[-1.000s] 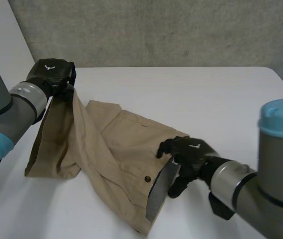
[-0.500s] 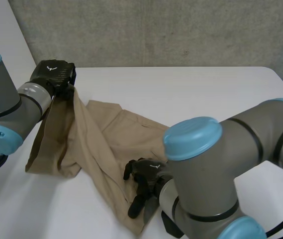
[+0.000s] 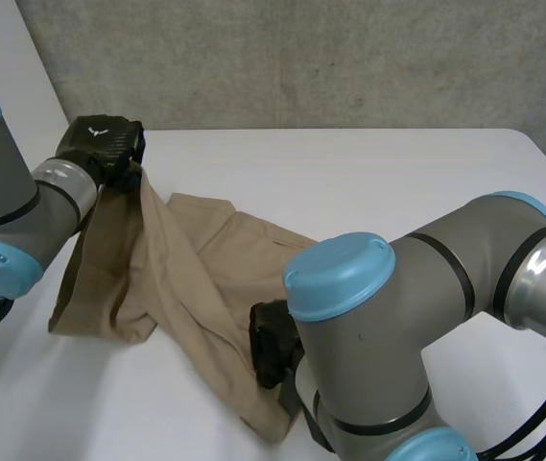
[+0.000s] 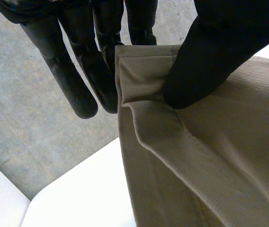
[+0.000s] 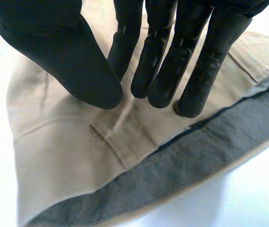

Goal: Fold the shorts.

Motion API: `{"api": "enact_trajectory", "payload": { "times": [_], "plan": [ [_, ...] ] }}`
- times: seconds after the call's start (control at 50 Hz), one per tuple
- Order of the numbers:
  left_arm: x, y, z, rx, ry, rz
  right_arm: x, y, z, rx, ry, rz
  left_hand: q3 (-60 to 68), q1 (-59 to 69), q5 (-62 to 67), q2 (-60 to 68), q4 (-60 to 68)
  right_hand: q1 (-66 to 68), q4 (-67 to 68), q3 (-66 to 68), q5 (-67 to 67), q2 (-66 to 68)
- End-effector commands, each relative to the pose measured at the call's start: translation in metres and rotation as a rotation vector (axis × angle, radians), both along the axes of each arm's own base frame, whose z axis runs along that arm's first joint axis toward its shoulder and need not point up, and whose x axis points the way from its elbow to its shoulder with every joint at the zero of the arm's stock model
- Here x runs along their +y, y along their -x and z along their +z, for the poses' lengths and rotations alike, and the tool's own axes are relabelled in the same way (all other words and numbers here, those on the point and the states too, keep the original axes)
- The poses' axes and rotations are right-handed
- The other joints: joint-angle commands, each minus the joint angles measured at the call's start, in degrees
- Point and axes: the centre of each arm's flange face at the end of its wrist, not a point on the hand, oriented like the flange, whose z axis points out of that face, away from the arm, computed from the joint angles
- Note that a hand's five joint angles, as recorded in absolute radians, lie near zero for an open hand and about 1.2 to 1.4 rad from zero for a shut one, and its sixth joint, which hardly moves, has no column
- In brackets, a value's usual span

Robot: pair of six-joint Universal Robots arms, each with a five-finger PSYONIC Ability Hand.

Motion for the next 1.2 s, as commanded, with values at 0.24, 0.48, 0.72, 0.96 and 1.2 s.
{"api": "enact_trajectory", "payload": {
  "times": [0.24,0.48,0.72,0.96,1.2],
  "plan": [
    [0.000,-0.002,-0.001,-0.003,-0.004,0.004,-0.011,0.021,0.043,-0.018,0.074,-0.016,11.7,15.4,15.0,11.5,11.3,-15.7,-26.8,-26.3,-25.5,-26.2],
    [-0.004,-0.001,-0.007,-0.003,-0.010,0.004,0.004,0.025,0.046,-0.023,0.058,-0.004,11.7,15.4,15.0,11.5,11.3,-28.2,-39.3,-38.8,-38.1,-38.7],
    [-0.012,-0.001,-0.015,-0.009,-0.011,0.018,0.018,0.016,0.035,-0.056,-0.012,-0.003,11.7,15.4,15.0,11.5,11.3,-30.8,-41.8,-41.3,-40.6,-41.2],
    [-0.015,-0.002,-0.020,-0.063,0.006,0.025,0.022,0.013,0.000,0.037,-0.051,-0.011,11.7,15.4,15.0,11.5,11.3,-30.4,-41.5,-41.0,-40.2,-40.9],
    [-0.014,-0.003,-0.018,-0.063,0.008,0.030,0.009,0.007,0.005,0.014,0.045,-0.084,11.7,15.4,15.0,11.5,11.3,23.0,11.9,12.4,13.2,12.6]
  ]
}}
